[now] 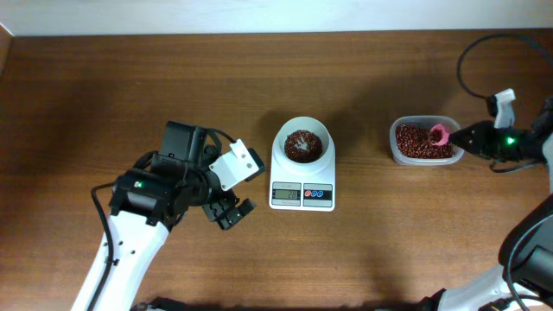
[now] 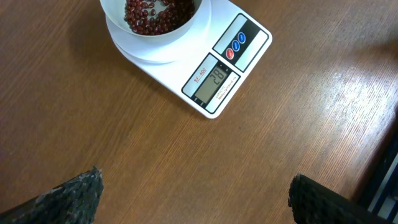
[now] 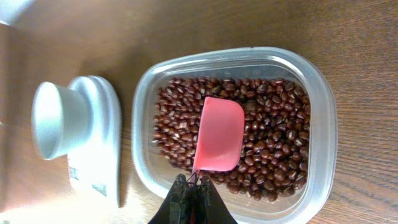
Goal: Scoop and weigh 50g on scale
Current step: 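Scoop red beans with the right gripper, then carry the scoop with the right gripper over the white bowl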
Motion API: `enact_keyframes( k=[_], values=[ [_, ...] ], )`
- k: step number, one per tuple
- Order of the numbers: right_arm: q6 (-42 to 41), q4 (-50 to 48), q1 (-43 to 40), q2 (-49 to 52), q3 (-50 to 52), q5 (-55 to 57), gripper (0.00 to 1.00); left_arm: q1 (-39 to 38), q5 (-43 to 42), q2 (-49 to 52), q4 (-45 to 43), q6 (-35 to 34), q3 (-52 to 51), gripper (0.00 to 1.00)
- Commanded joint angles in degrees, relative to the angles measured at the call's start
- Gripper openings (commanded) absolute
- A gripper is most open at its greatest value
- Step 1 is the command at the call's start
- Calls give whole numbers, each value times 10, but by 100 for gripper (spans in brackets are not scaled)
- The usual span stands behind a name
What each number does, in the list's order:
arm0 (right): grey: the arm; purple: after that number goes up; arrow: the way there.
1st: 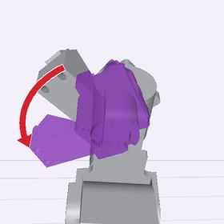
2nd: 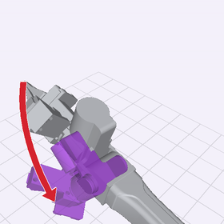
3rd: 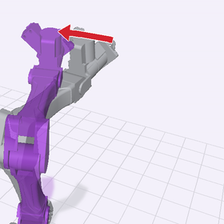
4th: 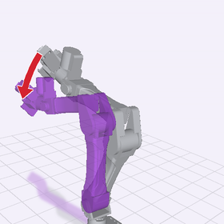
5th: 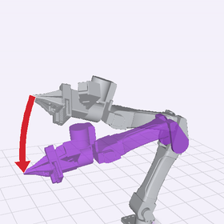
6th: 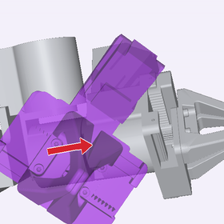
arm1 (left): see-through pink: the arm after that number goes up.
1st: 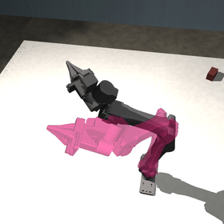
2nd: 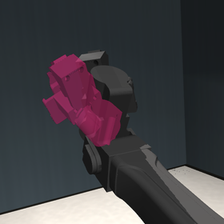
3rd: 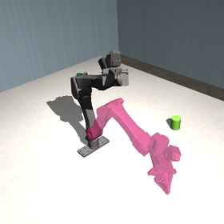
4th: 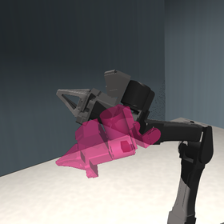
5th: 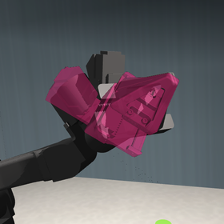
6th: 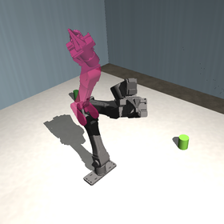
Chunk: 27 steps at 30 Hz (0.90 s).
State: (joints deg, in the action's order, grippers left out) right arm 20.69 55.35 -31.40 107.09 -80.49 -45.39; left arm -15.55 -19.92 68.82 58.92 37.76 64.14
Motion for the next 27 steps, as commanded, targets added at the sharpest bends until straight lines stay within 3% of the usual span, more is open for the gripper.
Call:
enact_keyframes(
  k=[1, 15, 27],
  values=[
    [-1, 7, -19, 4, 2, -69, 4, 3, -2, -6, -1, 4, 10, 99],
    [-1, 9, -8, 4, 2, -209, 4, 3, -2, -6, -1, 5, 10, 99],
    [-19, 5, 210, 4, 2, -297, 4, 3, -2, -6, -1, 4, 10, 99]
  ],
)
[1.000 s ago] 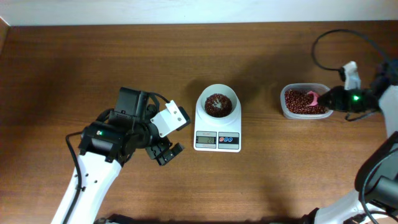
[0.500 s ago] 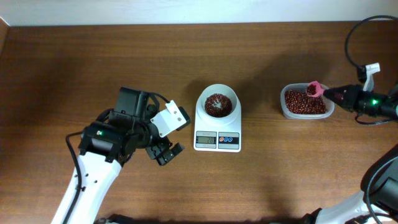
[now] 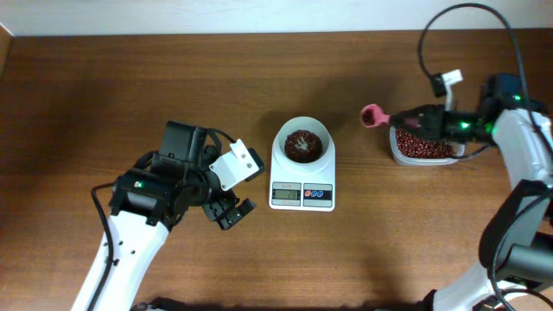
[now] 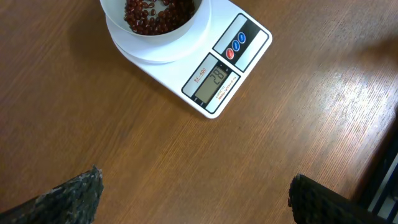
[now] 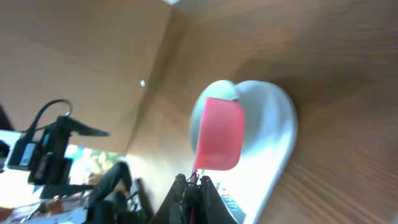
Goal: Scoop and weigh 50g on scale
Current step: 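Carry the scoop with the right gripper over the white bowl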
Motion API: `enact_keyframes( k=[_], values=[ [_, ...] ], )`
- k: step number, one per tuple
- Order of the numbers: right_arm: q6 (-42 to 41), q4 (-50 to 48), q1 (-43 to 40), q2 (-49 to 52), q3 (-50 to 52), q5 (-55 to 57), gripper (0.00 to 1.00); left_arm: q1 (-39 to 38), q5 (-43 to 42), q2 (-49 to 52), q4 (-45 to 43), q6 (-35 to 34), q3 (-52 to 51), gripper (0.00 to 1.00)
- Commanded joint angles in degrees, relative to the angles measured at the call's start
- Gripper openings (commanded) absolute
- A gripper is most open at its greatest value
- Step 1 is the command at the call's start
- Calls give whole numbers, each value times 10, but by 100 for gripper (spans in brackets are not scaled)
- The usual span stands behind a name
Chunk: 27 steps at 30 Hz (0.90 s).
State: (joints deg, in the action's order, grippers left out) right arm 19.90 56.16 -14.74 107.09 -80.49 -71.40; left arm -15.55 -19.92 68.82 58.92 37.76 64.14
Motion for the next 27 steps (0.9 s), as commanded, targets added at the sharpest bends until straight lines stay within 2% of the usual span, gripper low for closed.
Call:
enact_keyframes(
  k=[1, 10, 16, 21, 27],
  values=[
    [-15, -5, 59, 4, 2, -36, 4, 3, -2, -6, -1, 5, 10, 99],
    [-15, -75, 167, 4, 2, -20, 4, 3, -2, -6, -1, 5, 10, 99],
    [-14, -107, 170, 4, 2, 99, 4, 3, -2, -6, -1, 5, 10, 99],
    [-12, -138, 172, 4, 2, 127, 4, 3, -2, -6, -1, 5, 10, 99],
    [-13, -138, 220, 0, -4, 192, 4, 3, -2, -6, -1, 4, 10, 99]
  ],
)
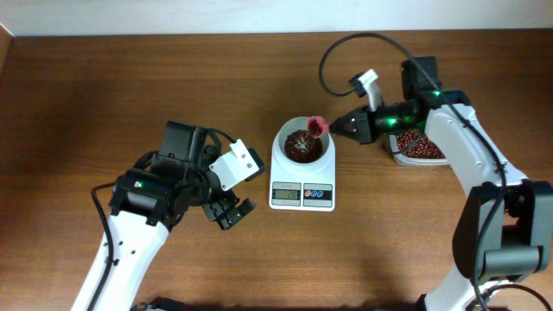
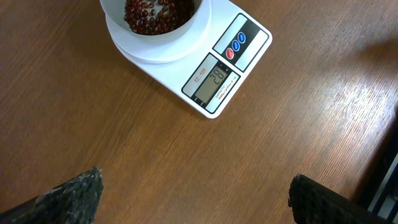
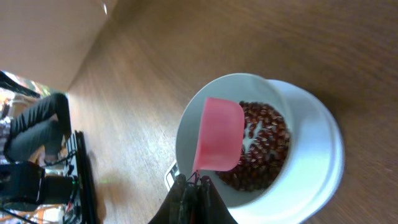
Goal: Scoop and weigh 50g on scale
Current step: 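Carry the scoop with the right gripper over the white bowl, then tip the pink scoop to pour beans into the bowl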
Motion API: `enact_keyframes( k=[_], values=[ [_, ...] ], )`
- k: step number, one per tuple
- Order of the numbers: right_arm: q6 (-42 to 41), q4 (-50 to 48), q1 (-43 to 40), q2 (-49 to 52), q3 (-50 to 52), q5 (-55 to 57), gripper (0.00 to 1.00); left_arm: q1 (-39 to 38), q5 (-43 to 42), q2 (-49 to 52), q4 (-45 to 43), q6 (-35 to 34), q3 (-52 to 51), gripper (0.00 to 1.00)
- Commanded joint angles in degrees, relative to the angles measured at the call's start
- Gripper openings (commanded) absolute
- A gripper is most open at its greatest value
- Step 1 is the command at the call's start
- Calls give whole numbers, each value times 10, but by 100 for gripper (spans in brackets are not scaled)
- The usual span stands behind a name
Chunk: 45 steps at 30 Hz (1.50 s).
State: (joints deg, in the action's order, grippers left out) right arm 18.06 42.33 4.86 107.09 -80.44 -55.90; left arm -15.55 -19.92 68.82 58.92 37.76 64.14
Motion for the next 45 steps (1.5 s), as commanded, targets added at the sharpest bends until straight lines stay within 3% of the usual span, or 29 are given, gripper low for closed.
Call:
enact_keyframes(
  k=[1, 15, 22, 33, 37, 40, 45],
  values=[
    [5, 6, 28, -4, -8, 54, 4, 3, -2, -6, -1, 5, 10, 99],
    [17, 56, 114, -19, -82, 293, 4, 3, -2, -6, -1, 4, 10, 99],
    [71, 81, 177, -19, -113, 440, 4, 3, -2, -6, -1, 5, 10, 99],
    [72, 85, 180, -30, -118, 418, 4, 3, -2, -6, -1, 5, 10, 99],
    [73, 79, 179, -35, -118, 471, 4, 3, -2, -6, -1, 5, 10, 99],
    [87, 85, 180, -37, -118, 416, 4, 3, -2, -6, -1, 4, 10, 99],
    [87, 79, 175, -38, -118, 427, 4, 3, -2, -6, -1, 5, 10, 99]
  ],
)
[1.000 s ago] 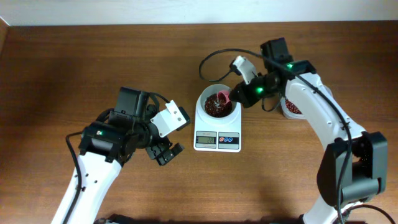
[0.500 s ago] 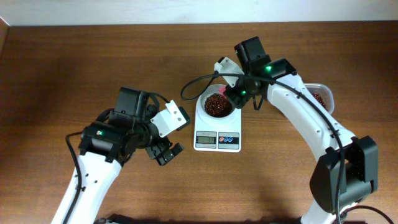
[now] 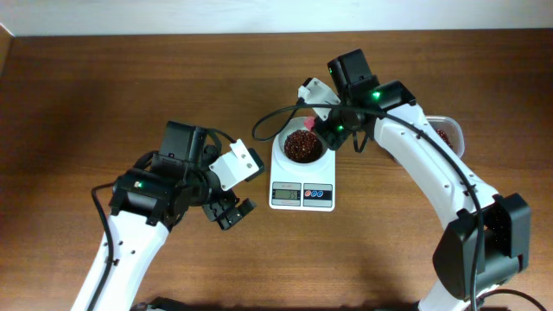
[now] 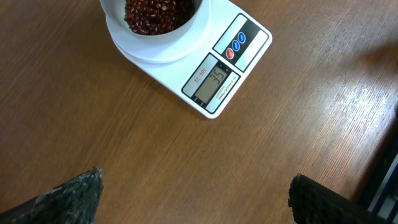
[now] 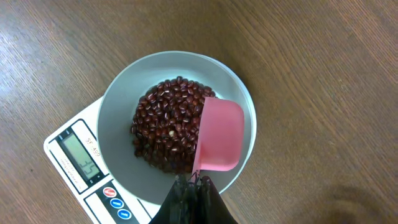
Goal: Scoop and weigh 50g on scale
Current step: 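Tip the pink scoop to pour beans into the bowl, then move the empty scoop with the right gripper back into the bean tub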
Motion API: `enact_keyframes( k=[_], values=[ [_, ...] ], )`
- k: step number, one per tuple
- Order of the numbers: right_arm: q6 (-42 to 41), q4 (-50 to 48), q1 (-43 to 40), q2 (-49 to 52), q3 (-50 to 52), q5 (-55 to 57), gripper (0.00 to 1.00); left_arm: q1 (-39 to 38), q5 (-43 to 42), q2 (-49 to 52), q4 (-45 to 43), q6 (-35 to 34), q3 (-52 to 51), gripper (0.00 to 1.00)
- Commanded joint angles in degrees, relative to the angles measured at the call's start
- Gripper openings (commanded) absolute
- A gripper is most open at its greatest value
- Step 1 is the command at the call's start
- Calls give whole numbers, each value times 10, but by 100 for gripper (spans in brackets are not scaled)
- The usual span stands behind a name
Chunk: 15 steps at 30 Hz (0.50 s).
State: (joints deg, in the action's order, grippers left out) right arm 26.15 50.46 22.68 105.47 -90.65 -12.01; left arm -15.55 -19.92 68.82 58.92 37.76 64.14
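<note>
A white scale point(image 3: 302, 192) stands mid-table with a white bowl point(image 3: 283, 138) of red beans point(image 5: 166, 127) on it. Its display point(image 4: 212, 78) reads 35. My right gripper point(image 5: 194, 184) is shut on the handle of a pink scoop point(image 5: 219, 135), which hangs tilted over the bowl's right side with no beans showing on it. In the overhead view the right gripper point(image 3: 333, 131) sits just right of the bowl. To the lower left of the scale my left gripper point(image 3: 230, 212) hangs open over bare wood, its fingers point(image 4: 73, 194) far apart.
The clear tub of beans point(image 3: 451, 131) stands right of the scale, mostly hidden behind my right arm. A cable loops from the right wrist over the bowl's left side. The table's back edge runs along the top of the overhead view.
The scale display has gone from 28 to 35 and the bean pile in the bowl is bigger. My right wrist has shifted and turned over the bowl. The left arm has not moved.
The pink scoop first lay in the tub's beans, held by my right gripper. Then it was held left of the tub, toward the scale. Then it was over the bowl with the display at 28. Now the display reads 35.
</note>
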Motion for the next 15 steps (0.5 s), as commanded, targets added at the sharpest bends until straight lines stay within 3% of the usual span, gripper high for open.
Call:
enact_keyframes(
  k=[1, 9, 15],
  values=[
    [6, -2, -3, -24, -16, -27, 4, 3, -2, -6, -1, 5, 10, 99],
    [6, -7, -4, -37, -18, 74, 4, 3, -2, -6, -1, 5, 10, 99],
    [6, 3, -84, -58, -70, 112, 4, 3, -2, -6, -1, 5, 10, 99]
  ],
)
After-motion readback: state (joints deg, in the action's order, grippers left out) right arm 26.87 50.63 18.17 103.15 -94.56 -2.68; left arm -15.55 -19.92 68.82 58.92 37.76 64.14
